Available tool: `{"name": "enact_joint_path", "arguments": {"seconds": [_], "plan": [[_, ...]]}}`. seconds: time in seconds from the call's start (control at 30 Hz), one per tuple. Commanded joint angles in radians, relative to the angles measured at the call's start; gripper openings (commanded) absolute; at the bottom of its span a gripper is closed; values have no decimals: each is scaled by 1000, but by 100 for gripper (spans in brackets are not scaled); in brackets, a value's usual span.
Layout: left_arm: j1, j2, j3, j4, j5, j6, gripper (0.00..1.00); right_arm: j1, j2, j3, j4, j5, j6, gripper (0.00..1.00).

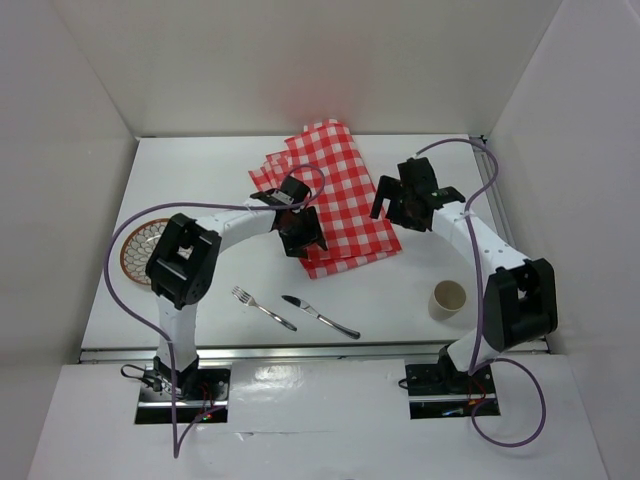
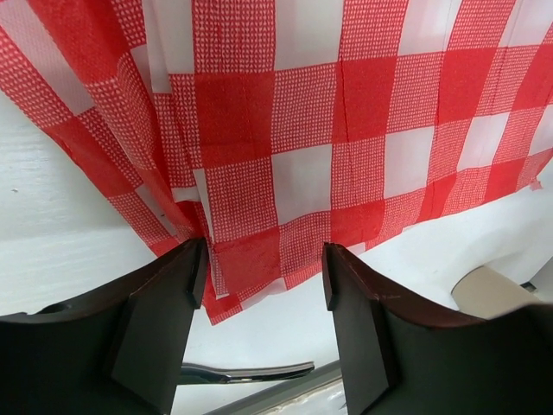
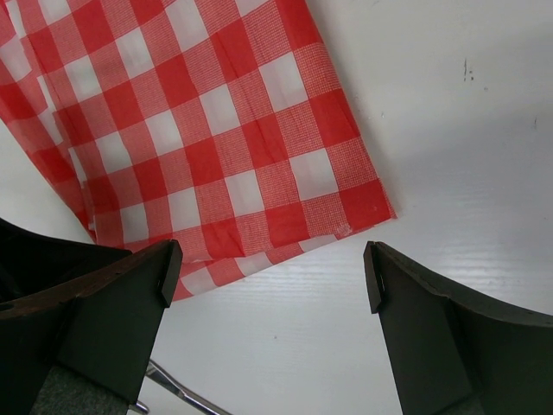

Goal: Set the dinner table for one person

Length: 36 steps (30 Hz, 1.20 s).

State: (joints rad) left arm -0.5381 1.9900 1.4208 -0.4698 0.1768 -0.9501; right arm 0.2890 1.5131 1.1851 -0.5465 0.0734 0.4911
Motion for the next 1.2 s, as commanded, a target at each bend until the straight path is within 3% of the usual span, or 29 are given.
{"name": "enact_joint_path", "arguments": {"seconds": [0.0, 0.1, 0.27, 0.47, 0.73, 1.17], "plan": [[-5, -54, 1, 7, 24, -21, 72, -1, 9, 11, 2, -9, -11, 100], [-16, -75, 30, -80, -16, 10, 76, -1, 9, 11, 2, -9, -11, 100], [-51, -115, 122, -208, -213, 50, 83, -1, 9, 11, 2, -9, -11, 100], [-60, -154, 53, -141, -175, 12, 75, -1, 18, 11, 2, -30, -2, 100], [-51, -155, -102, 98, -54, -98, 77, -1, -2, 11, -20, -15, -11, 100], [-51, -88, -99, 123, -36, -98, 77, -1, -22, 11, -40, 5, -29, 100]]}}
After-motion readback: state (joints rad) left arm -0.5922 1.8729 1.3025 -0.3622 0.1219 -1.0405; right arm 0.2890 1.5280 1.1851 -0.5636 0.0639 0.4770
